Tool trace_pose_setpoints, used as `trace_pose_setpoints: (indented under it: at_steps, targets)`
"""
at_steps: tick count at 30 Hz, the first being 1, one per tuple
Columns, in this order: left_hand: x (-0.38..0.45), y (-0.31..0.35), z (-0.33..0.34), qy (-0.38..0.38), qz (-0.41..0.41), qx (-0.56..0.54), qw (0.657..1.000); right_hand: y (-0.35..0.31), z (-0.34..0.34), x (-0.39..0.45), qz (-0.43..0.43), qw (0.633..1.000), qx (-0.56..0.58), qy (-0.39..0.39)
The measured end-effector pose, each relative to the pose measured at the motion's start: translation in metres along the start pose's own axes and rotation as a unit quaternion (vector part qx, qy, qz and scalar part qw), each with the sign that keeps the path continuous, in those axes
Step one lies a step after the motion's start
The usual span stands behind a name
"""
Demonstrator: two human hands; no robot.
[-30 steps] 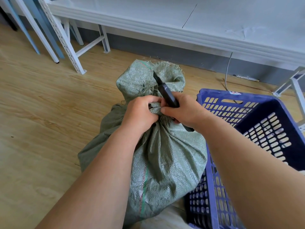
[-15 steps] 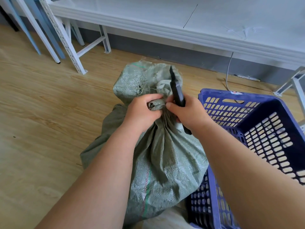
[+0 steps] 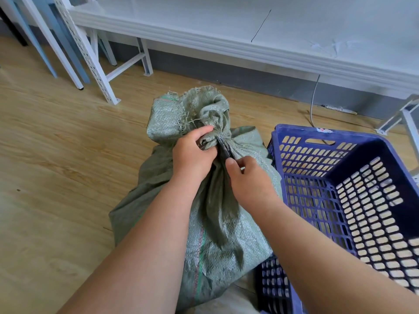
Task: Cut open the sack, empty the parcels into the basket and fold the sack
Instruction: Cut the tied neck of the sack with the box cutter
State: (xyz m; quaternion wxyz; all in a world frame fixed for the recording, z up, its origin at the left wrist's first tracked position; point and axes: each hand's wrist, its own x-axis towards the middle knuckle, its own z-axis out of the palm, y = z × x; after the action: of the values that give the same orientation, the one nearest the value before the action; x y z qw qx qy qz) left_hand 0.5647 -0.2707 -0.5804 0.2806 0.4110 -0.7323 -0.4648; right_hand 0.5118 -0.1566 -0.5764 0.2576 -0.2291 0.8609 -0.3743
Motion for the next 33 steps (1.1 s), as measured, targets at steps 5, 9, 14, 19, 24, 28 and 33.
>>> trace_pose_setpoints:
  at_steps: [5,9,14,19,24,28,33]
  targets:
    - [0.0010,-0.0017,0.0011,0.001,-0.003,-0.006,1.000,-0.0022,-0.0003,-0.0023,0.004,1.000,0.004,0.003]
    - [0.0007,-0.0021,0.0017,0.004,-0.001,-0.006,1.000,-0.0028,0.0004,-0.0035,0.013,1.000,0.000,0.003]
    - [0.0006,-0.0017,0.0018,0.005,-0.001,-0.009,1.000,-0.0030,0.0003,-0.0047,0.025,1.000,0.003,0.001]
    - [0.0005,-0.0031,0.0019,0.005,0.000,-0.012,1.000,-0.0045,-0.0002,-0.0063,0.032,0.999,0.011,-0.003]
    - [-0.0001,-0.0013,0.0011,0.006,0.002,-0.007,1.000,-0.0069,-0.0016,-0.0063,0.037,0.999,0.019,-0.009]
    - [0.0005,-0.0008,0.0008,0.006,0.006,-0.006,1.000,-0.0092,-0.0019,-0.0043,0.039,0.999,0.018,-0.014]
    - [0.0008,-0.0022,0.0005,0.003,0.006,-0.007,1.000,-0.0104,-0.0011,-0.0036,0.043,0.999,0.010,-0.010]
